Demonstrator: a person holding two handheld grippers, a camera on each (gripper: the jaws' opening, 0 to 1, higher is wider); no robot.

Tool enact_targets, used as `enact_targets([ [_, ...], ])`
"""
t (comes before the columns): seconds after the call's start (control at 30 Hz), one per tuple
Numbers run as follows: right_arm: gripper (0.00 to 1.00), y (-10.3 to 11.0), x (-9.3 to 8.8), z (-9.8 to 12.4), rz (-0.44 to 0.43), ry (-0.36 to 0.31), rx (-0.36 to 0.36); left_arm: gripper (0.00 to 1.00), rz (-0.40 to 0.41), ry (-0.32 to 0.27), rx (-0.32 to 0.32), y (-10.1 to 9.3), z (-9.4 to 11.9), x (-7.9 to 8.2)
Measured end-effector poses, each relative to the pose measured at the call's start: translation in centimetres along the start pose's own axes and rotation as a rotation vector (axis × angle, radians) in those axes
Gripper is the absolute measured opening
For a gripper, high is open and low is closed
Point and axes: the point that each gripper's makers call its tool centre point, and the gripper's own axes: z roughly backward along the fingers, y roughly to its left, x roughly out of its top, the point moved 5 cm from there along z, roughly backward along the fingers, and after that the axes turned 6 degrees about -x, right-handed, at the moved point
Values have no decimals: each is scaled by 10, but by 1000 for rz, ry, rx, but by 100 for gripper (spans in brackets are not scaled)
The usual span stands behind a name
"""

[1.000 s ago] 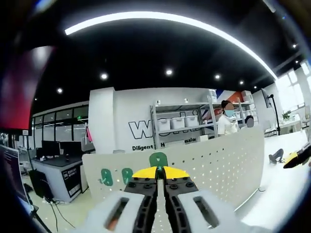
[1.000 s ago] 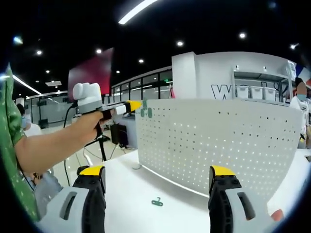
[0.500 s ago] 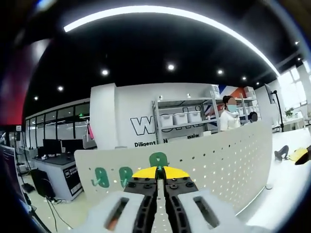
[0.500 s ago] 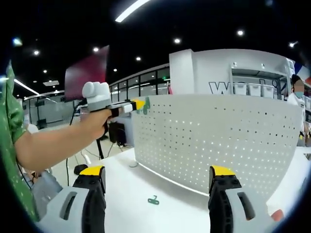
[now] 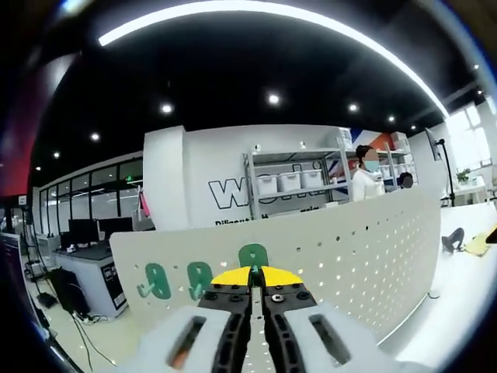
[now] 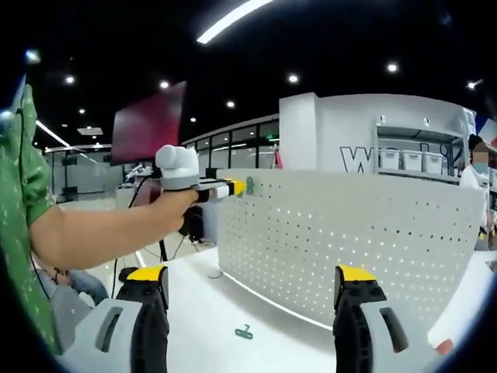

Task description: Insert the hook assembly into the mounting plate slot until the hook locks in place.

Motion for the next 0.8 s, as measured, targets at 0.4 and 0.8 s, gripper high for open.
enact_targets([
  [0.4,90,4,13,1,34,-25,2,3,-3,10,-3,0,-3,1],
  [0.8,89,0,11,3,32,-20,-11,3,-7,14,0,0,-5,-1],
])
